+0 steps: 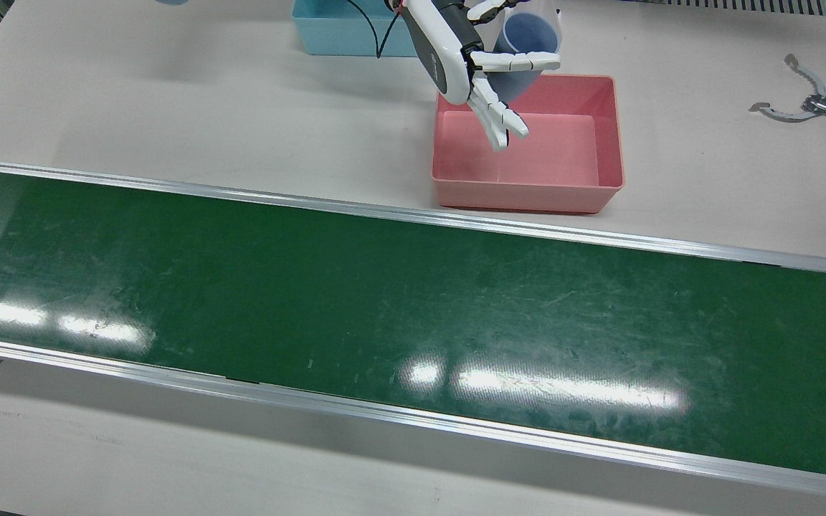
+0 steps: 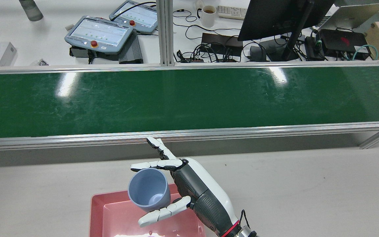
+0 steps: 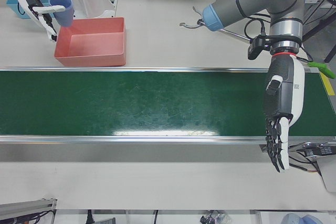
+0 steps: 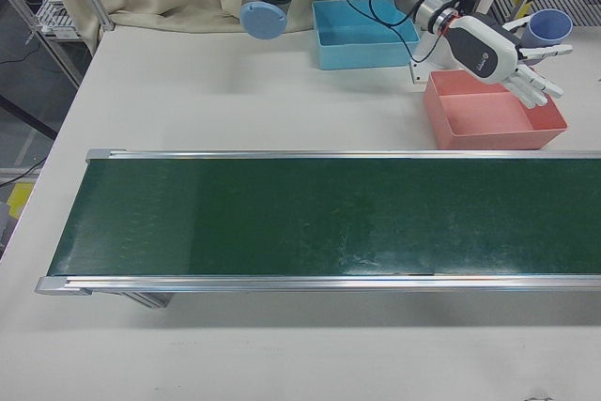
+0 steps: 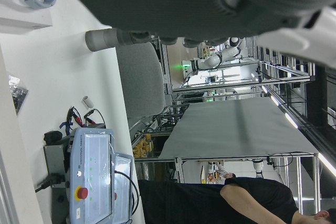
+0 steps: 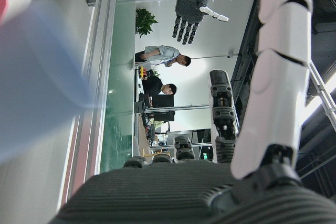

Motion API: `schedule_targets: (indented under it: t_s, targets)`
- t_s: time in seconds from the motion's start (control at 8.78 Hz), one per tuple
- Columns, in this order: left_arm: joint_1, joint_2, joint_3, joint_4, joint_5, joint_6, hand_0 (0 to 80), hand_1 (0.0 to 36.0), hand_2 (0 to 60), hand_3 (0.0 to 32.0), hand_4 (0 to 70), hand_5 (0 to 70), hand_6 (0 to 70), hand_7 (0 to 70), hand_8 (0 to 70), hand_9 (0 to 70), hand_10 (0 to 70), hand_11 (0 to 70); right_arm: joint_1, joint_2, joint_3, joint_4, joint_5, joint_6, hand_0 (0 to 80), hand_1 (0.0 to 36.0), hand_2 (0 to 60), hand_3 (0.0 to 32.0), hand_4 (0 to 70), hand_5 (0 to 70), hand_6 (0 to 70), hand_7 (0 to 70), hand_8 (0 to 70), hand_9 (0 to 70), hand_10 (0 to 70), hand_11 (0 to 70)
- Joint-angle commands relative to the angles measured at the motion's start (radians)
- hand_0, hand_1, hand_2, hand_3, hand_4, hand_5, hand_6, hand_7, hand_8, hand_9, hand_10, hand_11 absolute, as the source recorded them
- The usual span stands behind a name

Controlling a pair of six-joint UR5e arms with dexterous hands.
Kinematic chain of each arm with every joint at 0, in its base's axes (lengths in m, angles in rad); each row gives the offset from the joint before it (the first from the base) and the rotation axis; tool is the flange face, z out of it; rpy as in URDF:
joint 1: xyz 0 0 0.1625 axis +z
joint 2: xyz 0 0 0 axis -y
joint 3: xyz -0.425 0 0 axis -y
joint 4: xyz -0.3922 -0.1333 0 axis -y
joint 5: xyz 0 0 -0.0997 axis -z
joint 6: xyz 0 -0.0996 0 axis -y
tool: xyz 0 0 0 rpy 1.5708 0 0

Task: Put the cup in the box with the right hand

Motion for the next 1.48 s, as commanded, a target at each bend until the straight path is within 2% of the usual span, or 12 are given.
schedule_targets:
  t_s: [0.0, 0.11, 0.23, 0.46, 0.57, 0.68, 0.8, 0.91, 1.02, 1.25, 1.37]
  targets:
    - [0.000, 0.000, 0.000, 0.000, 0.000, 0.000, 0.0, 0.0, 0.0, 0.0, 0.0, 0.0, 0.0, 0.0, 0.0, 0.0, 0.0, 0.0, 0.000, 0.007, 0.000, 0.003, 0.000, 0.000, 58.2, 22.1, 11.0, 0.0, 30.4, 5.3, 3.3, 13.4, 0.0, 1.2, 0.0, 0.9]
    - [0.000, 0.000, 0.000, 0.000, 0.000, -0.002, 0.0, 0.0, 0.0, 0.0, 0.0, 0.0, 0.0, 0.0, 0.0, 0.0, 0.0, 0.0, 0.000, 0.007, 0.000, 0.003, 0.000, 0.000, 57.7, 21.7, 11.3, 0.0, 30.1, 5.3, 3.5, 15.7, 0.0, 1.7, 0.0, 0.8]
    - [0.000, 0.000, 0.000, 0.000, 0.000, 0.000, 0.0, 0.0, 0.0, 0.0, 0.0, 0.0, 0.0, 0.0, 0.0, 0.0, 0.0, 0.0, 0.003, 0.006, 0.002, 0.003, 0.000, 0.002, 57.5, 21.7, 12.0, 0.0, 29.0, 5.3, 3.1, 14.9, 0.0, 1.5, 0.0, 0.8]
    - [0.000, 0.000, 0.000, 0.000, 0.000, 0.000, 0.0, 0.0, 0.0, 0.0, 0.0, 0.0, 0.0, 0.0, 0.0, 0.0, 0.0, 0.0, 0.143, 0.000, 0.006, -0.007, -0.009, 0.000, 57.3, 22.0, 13.7, 0.0, 29.4, 5.4, 3.2, 14.8, 0.0, 1.5, 0.0, 1.3]
    - [0.000, 0.000, 0.000, 0.000, 0.000, -0.002, 0.0, 0.0, 0.0, 0.0, 0.0, 0.0, 0.0, 0.0, 0.0, 0.0, 0.0, 0.0, 0.250, -0.009, 0.006, -0.008, -0.012, 0.000, 58.4, 23.7, 16.9, 0.0, 30.7, 5.7, 3.9, 16.5, 0.0, 1.9, 0.0, 1.9]
    - [0.000, 0.000, 0.000, 0.000, 0.000, 0.000, 0.0, 0.0, 0.0, 0.0, 0.0, 0.0, 0.0, 0.0, 0.0, 0.0, 0.0, 0.0, 0.342, -0.017, 0.006, -0.029, -0.017, 0.002, 63.4, 28.4, 21.0, 0.0, 34.2, 6.7, 5.4, 20.2, 0.0, 2.6, 0.3, 3.1]
    - [0.000, 0.000, 0.000, 0.000, 0.000, 0.000, 0.0, 0.0, 0.0, 0.0, 0.0, 0.0, 0.0, 0.0, 0.0, 0.0, 0.0, 0.0, 0.421, -0.017, 0.006, -0.084, -0.022, 0.002, 76.2, 32.6, 22.4, 0.0, 37.9, 7.9, 7.0, 25.1, 0.4, 3.6, 0.4, 3.7]
    - [0.000, 0.000, 0.000, 0.000, 0.000, -0.002, 0.0, 0.0, 0.0, 0.0, 0.0, 0.0, 0.0, 0.0, 0.0, 0.0, 0.0, 0.0, 0.505, -0.025, -0.001, -0.135, -0.063, 0.003, 80.0, 34.8, 20.0, 0.0, 41.3, 8.7, 7.9, 28.3, 0.5, 4.2, 0.5, 4.0]
    - [0.000, 0.000, 0.000, 0.000, 0.000, 0.000, 0.0, 0.0, 0.0, 0.0, 0.0, 0.0, 0.0, 0.0, 0.0, 0.0, 0.0, 0.0, 0.589, -0.046, -0.009, -0.193, -0.105, 0.003, 80.0, 35.7, 21.1, 0.0, 43.3, 9.0, 8.5, 30.9, 0.7, 4.7, 1.0, 4.8]
    - [0.000, 0.000, 0.000, 0.000, 0.000, 0.000, 0.0, 0.0, 0.0, 0.0, 0.0, 0.0, 0.0, 0.0, 0.0, 0.0, 0.0, 0.0, 0.787, -0.118, -0.043, -0.229, -0.242, 0.011, 80.0, 36.0, 23.3, 0.0, 43.2, 9.2, 8.9, 31.9, 0.7, 4.9, 2.2, 6.6]
    - [0.000, 0.000, 0.000, 0.000, 0.000, 0.000, 0.0, 0.0, 0.0, 0.0, 0.0, 0.0, 0.0, 0.0, 0.0, 0.0, 0.0, 0.0, 0.875, -0.134, -0.110, -0.229, -0.321, 0.055, 80.0, 35.3, 23.6, 0.0, 43.1, 8.9, 8.6, 30.7, 0.7, 4.7, 2.5, 6.8]
